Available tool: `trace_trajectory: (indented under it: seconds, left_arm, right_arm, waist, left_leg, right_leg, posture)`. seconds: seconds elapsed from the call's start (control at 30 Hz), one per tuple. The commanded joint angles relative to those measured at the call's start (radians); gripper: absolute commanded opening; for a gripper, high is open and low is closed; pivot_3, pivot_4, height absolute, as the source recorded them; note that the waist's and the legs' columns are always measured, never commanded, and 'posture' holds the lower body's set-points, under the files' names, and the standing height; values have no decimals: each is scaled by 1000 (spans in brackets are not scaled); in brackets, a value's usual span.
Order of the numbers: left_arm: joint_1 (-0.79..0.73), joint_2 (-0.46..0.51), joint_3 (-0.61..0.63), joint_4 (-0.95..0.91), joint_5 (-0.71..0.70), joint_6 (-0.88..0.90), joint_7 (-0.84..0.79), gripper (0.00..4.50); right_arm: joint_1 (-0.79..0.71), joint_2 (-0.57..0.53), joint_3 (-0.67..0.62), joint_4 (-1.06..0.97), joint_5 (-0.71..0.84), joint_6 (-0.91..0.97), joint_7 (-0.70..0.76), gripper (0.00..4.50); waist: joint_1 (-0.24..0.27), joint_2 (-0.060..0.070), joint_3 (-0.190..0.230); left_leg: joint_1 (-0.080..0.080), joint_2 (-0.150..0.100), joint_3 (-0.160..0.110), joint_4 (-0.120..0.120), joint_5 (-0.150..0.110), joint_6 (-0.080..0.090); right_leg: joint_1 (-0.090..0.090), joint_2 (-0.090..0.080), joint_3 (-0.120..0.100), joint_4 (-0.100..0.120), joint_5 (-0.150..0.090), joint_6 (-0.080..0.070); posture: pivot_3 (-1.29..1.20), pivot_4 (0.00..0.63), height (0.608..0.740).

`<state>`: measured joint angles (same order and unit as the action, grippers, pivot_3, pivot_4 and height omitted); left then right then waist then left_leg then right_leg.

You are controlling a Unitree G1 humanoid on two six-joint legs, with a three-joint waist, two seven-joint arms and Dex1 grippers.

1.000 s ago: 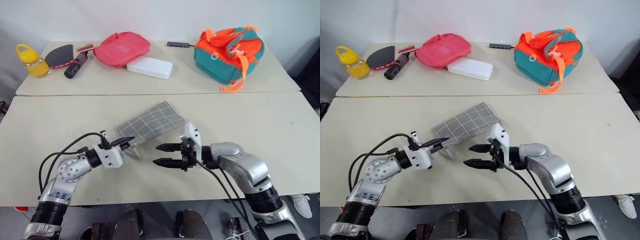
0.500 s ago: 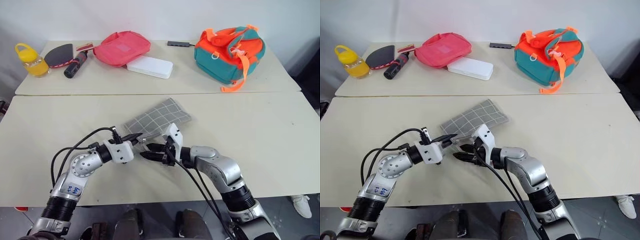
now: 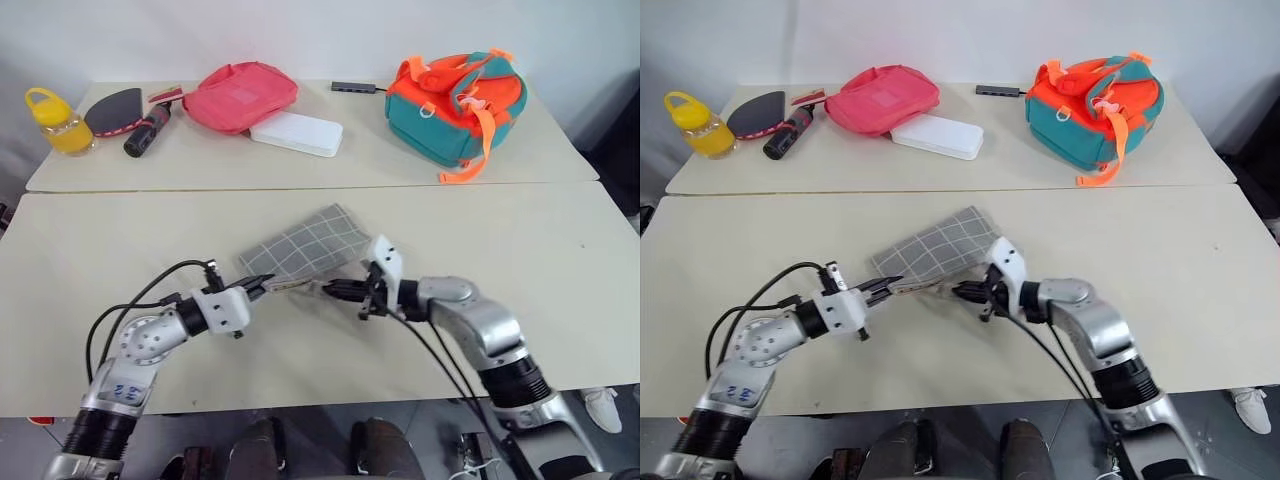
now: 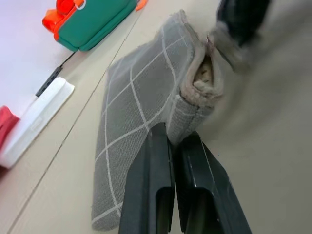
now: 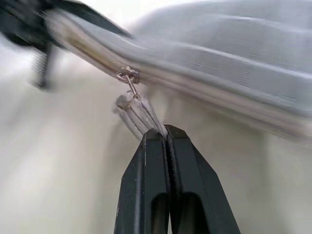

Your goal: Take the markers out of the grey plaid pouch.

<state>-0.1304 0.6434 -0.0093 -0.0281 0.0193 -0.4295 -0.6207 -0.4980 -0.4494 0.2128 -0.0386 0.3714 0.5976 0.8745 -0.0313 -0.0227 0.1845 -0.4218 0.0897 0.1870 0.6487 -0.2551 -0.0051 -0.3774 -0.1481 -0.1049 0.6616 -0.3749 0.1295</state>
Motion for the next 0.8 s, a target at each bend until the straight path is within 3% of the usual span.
trace_trajectory:
  seconds: [0.03,0.2,0.33,0.8]
  left_arm:
    - [26,40,80,-50,-121,-1,-47,0]
    - [49,58,128,-38,-163,-1,-69,0]
    - [44,5,63,-16,-145,-9,-79,0]
    - [37,-4,67,-11,-143,-8,-82,0]
  right_arm:
    - [-30,-67,-58,56,-33,-73,35,48]
    - [-57,-128,-90,177,-77,-168,64,48]
    - [-43,-108,-142,68,-5,-213,106,48]
    - [-48,-103,-143,68,-9,-217,110,48]
  waist:
    - [0,0,0]
    - [0,0,0]
    - [2,0,0]
    - [1,0,0]
  left_leg:
    - [0,0,0,0,0,0]
    - [0,0,1,0,0,0]
    - [0,0,2,0,0,0]
    - [0,0,1,1,0,0]
  right_leg:
    - [0,0,0,0,0,0]
    - [0,0,0,0,0,0]
    - [0,0,0,0,0,0]
    - [0,1,1,0,0,0]
  posture:
    - [0,150,740]
    - [0,150,740]
    - [0,150,740]
    - [0,150,740]
